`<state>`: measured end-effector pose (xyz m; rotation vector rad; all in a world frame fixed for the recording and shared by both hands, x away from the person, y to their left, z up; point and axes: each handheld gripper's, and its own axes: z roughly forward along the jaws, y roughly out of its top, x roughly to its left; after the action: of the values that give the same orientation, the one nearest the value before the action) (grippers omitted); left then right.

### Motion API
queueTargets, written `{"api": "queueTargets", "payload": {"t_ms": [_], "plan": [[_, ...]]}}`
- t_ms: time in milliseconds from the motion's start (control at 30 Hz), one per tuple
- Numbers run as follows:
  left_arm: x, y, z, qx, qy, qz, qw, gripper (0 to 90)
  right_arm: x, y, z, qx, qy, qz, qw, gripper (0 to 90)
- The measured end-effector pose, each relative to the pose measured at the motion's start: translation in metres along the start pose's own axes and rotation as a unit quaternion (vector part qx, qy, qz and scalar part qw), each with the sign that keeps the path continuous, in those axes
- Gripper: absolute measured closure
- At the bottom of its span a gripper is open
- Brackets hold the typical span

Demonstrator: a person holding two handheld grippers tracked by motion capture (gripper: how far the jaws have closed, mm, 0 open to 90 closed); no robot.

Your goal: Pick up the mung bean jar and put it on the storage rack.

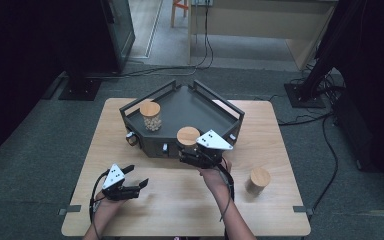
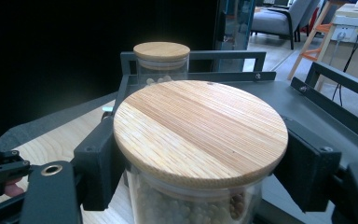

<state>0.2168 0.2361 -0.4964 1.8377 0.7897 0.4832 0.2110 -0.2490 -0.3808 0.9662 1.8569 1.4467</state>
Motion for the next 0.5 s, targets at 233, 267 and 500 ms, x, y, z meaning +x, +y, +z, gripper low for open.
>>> {"api": "queueTargets", "payload": {"t_ms": [233,267,500], "plan": [[-0.0001,0.0005,0.0006,0.001,-0.002,0.002,1.0,18.7,-0.003,0.0024,0.0027,-0.002,-0.001,0.007,1.0,24.9],[-0.0001,0.0005,0.0006,0.001,-0.002,0.002,1.0,18.7,-0.0031,0.0032,0.0033,-0.001,-0.002,0.007,1.0,24.9],[0.0007,0.0001,0.0005,0.0,-0.003,0.0,1.0,18.7,-0.0046,0.006,0.0077,0.001,-0.005,0.006,1.0,24.9]]}}
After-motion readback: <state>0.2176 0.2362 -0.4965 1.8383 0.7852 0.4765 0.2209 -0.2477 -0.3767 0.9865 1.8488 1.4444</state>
